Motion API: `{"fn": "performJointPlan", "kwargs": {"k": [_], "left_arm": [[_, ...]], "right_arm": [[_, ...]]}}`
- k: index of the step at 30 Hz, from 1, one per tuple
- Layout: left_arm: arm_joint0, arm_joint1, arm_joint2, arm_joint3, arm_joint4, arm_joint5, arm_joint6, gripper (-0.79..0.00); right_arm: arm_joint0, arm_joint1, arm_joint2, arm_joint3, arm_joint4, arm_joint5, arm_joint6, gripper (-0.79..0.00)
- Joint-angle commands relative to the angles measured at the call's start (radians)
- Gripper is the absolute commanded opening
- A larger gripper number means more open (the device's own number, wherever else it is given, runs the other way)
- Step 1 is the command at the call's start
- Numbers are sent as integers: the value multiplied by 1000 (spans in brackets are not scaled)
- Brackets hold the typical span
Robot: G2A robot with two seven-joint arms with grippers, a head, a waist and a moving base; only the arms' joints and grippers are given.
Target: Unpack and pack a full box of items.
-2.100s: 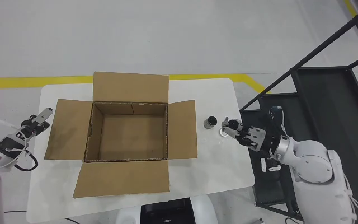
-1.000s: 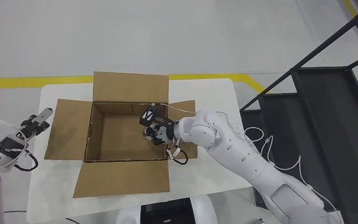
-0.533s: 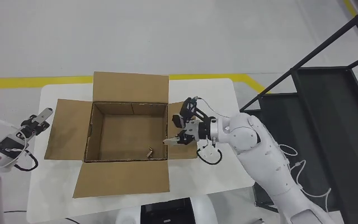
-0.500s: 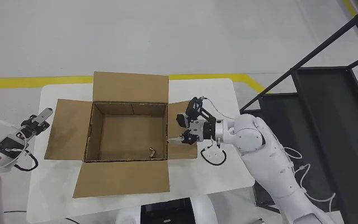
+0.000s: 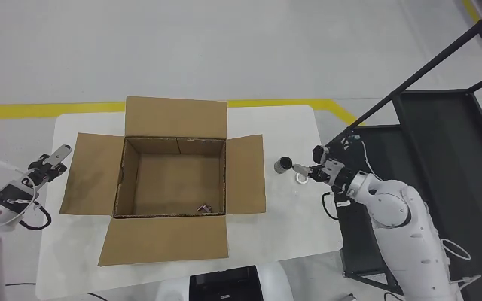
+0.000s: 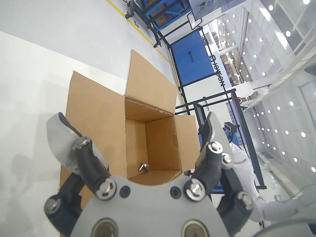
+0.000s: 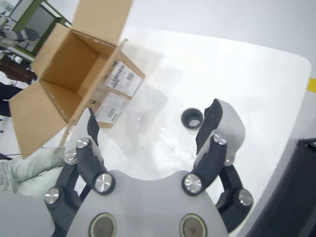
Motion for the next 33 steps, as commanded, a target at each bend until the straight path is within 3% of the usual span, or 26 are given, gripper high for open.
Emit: {"fn": "performJointPlan", "kwargs": {"k": [1, 7, 12, 13, 14, 15, 16, 25, 27, 33], "left_arm": [[0, 0, 0, 0, 0, 0, 0, 0], [0, 0, 0, 0, 0, 0, 0, 0], [0, 0, 0, 0, 0, 0, 0, 0], [0, 0, 0, 0, 0, 0, 0, 0], [0, 0, 0, 0, 0, 0, 0, 0], [0, 0, 0, 0, 0, 0, 0, 0], [0, 0, 0, 0, 0, 0, 0, 0], [0, 0, 0, 0, 0, 0, 0, 0], [0, 0, 0, 0, 0, 0, 0, 0], [0, 0, 0, 0, 0, 0, 0, 0]], "right_arm": [[-10, 1, -7, 28, -87, 32, -18, 0], [-9, -1, -68, 105, -226, 93, -46, 0], [34, -6, -105, 186, -214, 200, -11, 0], [46, -7, -115, 201, -209, 217, 11, -65], [61, -7, -123, 216, -204, 230, 33, -194], [76, -8, -129, 232, -202, 246, 43, -262], [89, -9, -138, 247, -203, 260, 55, -379], [173, -18, -206, 329, -253, 399, 68, -563], [189, -20, -220, 342, -265, 421, 78, -533], [225, -27, -256, 385, -252, 442, 90, -554]]}}
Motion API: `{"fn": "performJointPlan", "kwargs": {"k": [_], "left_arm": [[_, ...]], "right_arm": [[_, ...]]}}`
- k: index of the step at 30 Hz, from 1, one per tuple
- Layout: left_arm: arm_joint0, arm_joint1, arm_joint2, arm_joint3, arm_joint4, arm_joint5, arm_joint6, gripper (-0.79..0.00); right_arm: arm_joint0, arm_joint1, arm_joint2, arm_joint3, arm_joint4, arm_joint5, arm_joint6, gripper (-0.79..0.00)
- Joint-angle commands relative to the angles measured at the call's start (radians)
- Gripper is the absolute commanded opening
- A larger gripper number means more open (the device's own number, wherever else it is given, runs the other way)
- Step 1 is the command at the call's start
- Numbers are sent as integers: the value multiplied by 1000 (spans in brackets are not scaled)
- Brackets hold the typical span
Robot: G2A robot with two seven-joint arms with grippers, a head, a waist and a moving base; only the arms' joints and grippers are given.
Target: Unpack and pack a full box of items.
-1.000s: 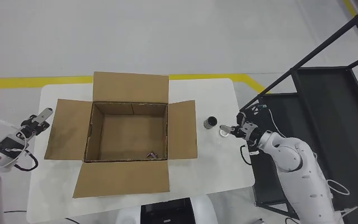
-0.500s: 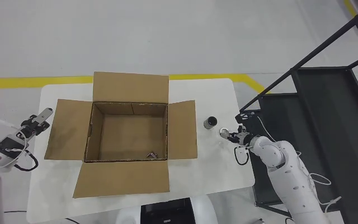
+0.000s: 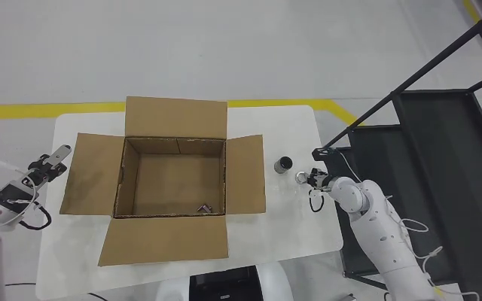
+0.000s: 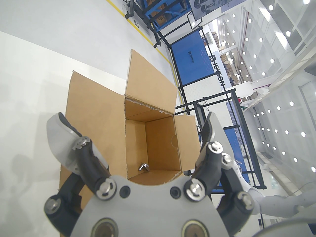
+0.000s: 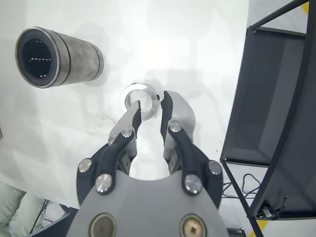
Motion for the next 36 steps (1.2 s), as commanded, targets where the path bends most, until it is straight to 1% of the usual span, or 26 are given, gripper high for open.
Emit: {"fn": "performJointPlan", "kwargs": {"k": [1, 4, 7, 9, 16, 17, 18, 19, 20, 24, 27, 30, 34, 36], "left_arm": [[0, 0, 0, 0, 0, 0, 0, 0], [0, 0, 0, 0, 0, 0, 0, 0], [0, 0, 0, 0, 0, 0, 0, 0], [0, 0, 0, 0, 0, 0, 0, 0], [0, 0, 0, 0, 0, 0, 0, 0], [0, 0, 0, 0, 0, 0, 0, 0], [0, 0, 0, 0, 0, 0, 0, 0], [0, 0, 0, 0, 0, 0, 0, 0], [0, 0, 0, 0, 0, 0, 0, 0], [0, 0, 0, 0, 0, 0, 0, 0], [0, 0, 0, 0, 0, 0, 0, 0], [0, 0, 0, 0, 0, 0, 0, 0], [0, 0, 0, 0, 0, 0, 0, 0], [0, 0, 0, 0, 0, 0, 0, 0]], "right_arm": [[13, -2, -9, 18, 11, 4, 4, -560], [27, -4, -22, 37, 4, 20, 0, -520], [37, -6, -34, 49, -7, 33, -4, -526], [42, -7, -42, 57, -12, 38, -8, -548], [62, -12, -62, 85, -4, 48, -7, -542], [65, -12, -64, 87, -4, 49, -7, -554], [67, -12, -67, 89, -4, 49, -7, -603], [69, -13, -68, 88, -2, 49, -6, -717], [70, -13, -69, 87, -2, 50, -6, -785], [60, -10, -53, 57, 1, 48, -11, -785], [25, -1, -3, -11, 16, 45, -23, -785], [-42, 10, 84, -136, 73, 22, -39, -785], [-149, 22, 214, -355, 223, -83, -56, -785], [-188, 24, 246, -462, 304, -155, -54, -785]]}}
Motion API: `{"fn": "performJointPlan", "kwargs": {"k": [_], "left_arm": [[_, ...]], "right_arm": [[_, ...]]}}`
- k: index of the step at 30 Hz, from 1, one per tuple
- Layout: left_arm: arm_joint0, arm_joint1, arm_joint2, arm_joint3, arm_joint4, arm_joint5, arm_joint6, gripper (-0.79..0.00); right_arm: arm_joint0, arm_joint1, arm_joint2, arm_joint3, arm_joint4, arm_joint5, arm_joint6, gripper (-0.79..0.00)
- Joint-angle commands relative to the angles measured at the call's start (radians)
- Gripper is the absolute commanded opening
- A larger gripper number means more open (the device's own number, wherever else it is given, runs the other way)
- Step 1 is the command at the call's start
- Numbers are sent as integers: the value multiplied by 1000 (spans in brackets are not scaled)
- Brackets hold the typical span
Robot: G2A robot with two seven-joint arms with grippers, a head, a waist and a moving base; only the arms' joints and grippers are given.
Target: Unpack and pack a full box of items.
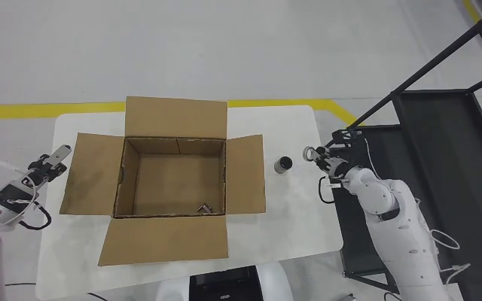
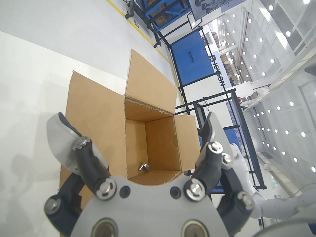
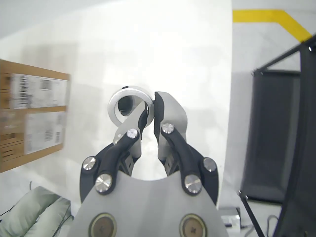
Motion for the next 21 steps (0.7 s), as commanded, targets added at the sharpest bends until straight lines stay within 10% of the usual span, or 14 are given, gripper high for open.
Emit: {"fn": "performJointPlan", "kwargs": {"k": [1, 8, 21], "left_arm": [[0, 0, 0, 0, 0, 0, 0, 0], [0, 0, 0, 0, 0, 0, 0, 0], [0, 0, 0, 0, 0, 0, 0, 0]], "right_arm": [[-33, 3, 30, -113, 66, -64, 12, -785], [46, 2, -131, -275, 36, -112, 95, -785], [474, -76, -745, -96, -217, 46, 208, -785]]}}
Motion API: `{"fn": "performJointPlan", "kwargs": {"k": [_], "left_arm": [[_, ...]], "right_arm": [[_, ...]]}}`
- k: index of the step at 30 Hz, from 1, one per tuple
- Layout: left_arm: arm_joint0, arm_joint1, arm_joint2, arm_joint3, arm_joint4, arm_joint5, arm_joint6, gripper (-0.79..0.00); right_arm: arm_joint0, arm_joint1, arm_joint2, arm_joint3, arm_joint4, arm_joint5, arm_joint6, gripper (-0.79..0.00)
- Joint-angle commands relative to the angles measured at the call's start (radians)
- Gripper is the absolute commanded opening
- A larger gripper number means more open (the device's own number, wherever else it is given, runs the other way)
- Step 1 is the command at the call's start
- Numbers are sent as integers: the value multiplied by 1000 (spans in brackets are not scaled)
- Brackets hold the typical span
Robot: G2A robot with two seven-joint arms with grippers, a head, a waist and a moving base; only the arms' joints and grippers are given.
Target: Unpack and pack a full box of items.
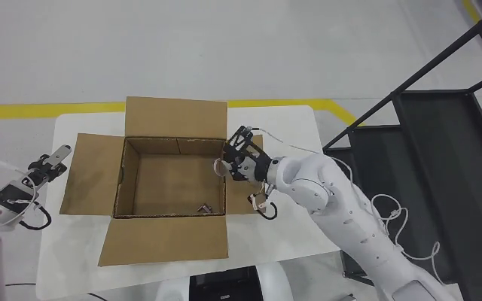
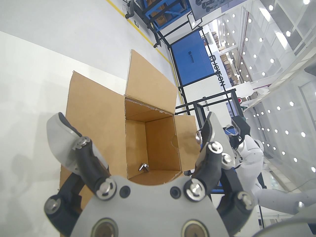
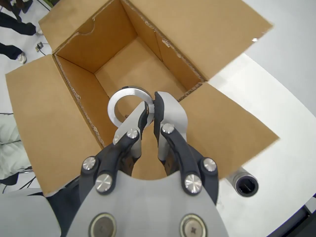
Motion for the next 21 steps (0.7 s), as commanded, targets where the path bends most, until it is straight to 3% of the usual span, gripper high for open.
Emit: {"fn": "performJointPlan", "kwargs": {"k": [1, 10, 11, 12, 13, 17, 21], "left_arm": [[0, 0, 0, 0, 0, 0, 0, 0], [0, 0, 0, 0, 0, 0, 0, 0], [0, 0, 0, 0, 0, 0, 0, 0], [0, 0, 0, 0, 0, 0, 0, 0], [0, 0, 0, 0, 0, 0, 0, 0], [0, 0, 0, 0, 0, 0, 0, 0], [0, 0, 0, 0, 0, 0, 0, 0]], "right_arm": [[60, -20, -96, 46, -18, 30, -2, -785], [212, -109, -344, 227, -68, 130, -52, -785], [221, -118, -357, 246, -59, 139, -65, -539], [232, -127, -368, 267, -55, 145, -75, -228], [241, -135, -379, 285, -51, 150, -84, 0], [268, -160, -402, 331, -33, 165, -111, 0], [254, -157, -373, 314, -5, 117, -125, 0]]}}
